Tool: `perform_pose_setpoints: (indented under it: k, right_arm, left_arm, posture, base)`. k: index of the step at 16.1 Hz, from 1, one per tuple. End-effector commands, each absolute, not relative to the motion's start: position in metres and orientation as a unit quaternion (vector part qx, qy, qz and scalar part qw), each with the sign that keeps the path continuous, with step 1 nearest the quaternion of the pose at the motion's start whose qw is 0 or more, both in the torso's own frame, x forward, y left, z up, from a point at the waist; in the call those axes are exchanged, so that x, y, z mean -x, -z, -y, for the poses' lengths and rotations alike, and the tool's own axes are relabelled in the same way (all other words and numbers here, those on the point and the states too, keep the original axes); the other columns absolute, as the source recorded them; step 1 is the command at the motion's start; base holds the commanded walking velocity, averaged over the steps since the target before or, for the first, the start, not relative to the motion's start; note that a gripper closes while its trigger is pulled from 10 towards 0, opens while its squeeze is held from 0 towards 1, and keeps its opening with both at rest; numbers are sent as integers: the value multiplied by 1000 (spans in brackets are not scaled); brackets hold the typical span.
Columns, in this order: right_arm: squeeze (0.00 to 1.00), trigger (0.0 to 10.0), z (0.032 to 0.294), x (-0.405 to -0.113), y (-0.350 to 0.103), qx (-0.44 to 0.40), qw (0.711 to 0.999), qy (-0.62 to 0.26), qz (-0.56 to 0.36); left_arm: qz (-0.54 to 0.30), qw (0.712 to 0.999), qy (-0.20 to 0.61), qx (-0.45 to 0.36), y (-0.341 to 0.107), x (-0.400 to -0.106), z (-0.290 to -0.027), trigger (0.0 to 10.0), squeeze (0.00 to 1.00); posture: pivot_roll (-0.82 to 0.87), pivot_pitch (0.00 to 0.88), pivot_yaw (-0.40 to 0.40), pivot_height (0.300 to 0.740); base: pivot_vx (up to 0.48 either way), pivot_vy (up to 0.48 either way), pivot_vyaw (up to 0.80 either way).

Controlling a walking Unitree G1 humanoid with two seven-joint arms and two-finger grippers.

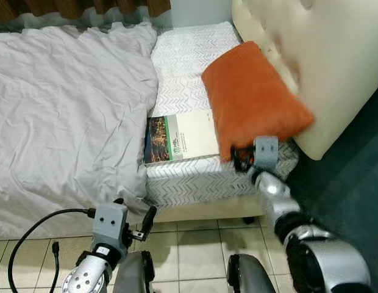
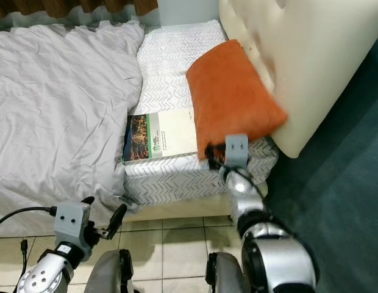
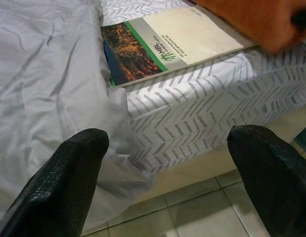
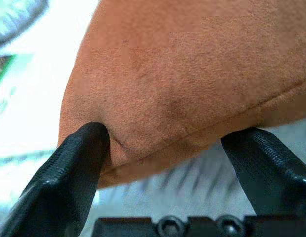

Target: Clean up the room

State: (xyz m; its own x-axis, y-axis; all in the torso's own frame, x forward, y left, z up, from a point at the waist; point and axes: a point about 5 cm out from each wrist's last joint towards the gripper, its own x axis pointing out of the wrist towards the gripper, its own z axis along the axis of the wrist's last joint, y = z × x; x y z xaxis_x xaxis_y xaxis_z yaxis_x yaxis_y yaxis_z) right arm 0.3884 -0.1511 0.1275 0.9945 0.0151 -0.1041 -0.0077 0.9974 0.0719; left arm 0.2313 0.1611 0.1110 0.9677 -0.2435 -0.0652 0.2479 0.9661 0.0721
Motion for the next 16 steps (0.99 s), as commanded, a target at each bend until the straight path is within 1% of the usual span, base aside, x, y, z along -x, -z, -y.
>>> perform_pose_setpoints:
  k: [1,3,6,8,9,10,11,12,13,14,15,16]
  right_arm:
    - [0,10000,153,-380,-106,-95,990,10,-99]
    - [0,10000,155,-377,-101,-120,987,24,-106]
    - [0,10000,155,-381,-108,-107,990,12,-94]
    - [0,10000,158,-385,-119,-82,994,16,-69]
    - [341,10000,171,-384,-121,-68,995,55,-57]
    - [341,10000,171,-384,-121,-68,995,55,-57]
    - [1000,10000,180,-380,-115,-79,992,82,-61]
    - [1000,10000,193,-365,-91,-89,986,116,-80]
    - [1000,10000,207,-333,-57,-91,981,147,-92]
    - [1000,10000,212,-321,-48,-91,979,156,-92]
    - [1000,10000,216,-308,-42,-85,980,162,-82]
    - [1000,10000,219,-296,-42,-77,981,162,-69]
  left_arm:
    - [-40,990,127,-41,-108,-228,-161,10000,0]
    - [-41,990,130,-44,-109,-227,-162,10000,0]
    - [-39,989,132,-52,-112,-228,-164,10000,0]
    - [-37,989,134,-52,-112,-230,-163,10000,0]
    - [-35,989,138,-49,-110,-232,-159,10000,0]
    - [-35,989,138,-49,-110,-232,-159,10000,0]
    - [-35,988,140,-47,-107,-234,-156,10000,0]
    - [-35,988,145,-42,-101,-240,-148,10000,0]
    - [-34,987,154,-35,-95,-250,-138,10000,0]
    - [-34,986,158,-35,-92,-254,-134,10000,0]
    - [-32,986,162,-33,-91,-259,-131,10000,0]
    - [-32,985,166,-32,-90,-263,-129,10000,0]
  posture:
    - [109,276,8,600]
    - [112,281,12,600]
    - [127,288,20,600]
    - [121,284,17,600]
    - [102,241,-9,600]
    - [102,241,-9,600]
    - [88,214,-21,600]
    - [51,142,-40,600]
    - [6,72,-49,600]
    - [-2,61,-50,600]
    - [-38,16,-45,600]
    - [-48,5,-43,600]
  base:
    - [0,0,0]
    - [0,0,0]
    - [0,0,0]
    - [0,0,0]
    - [0,0,0]
    - [0,0,0]
    - [0,0,0]
    - [0,0,0]
    - [0,0,0]
    - [0,0,0]
    - [0,0,0]
    - [0,0,0]
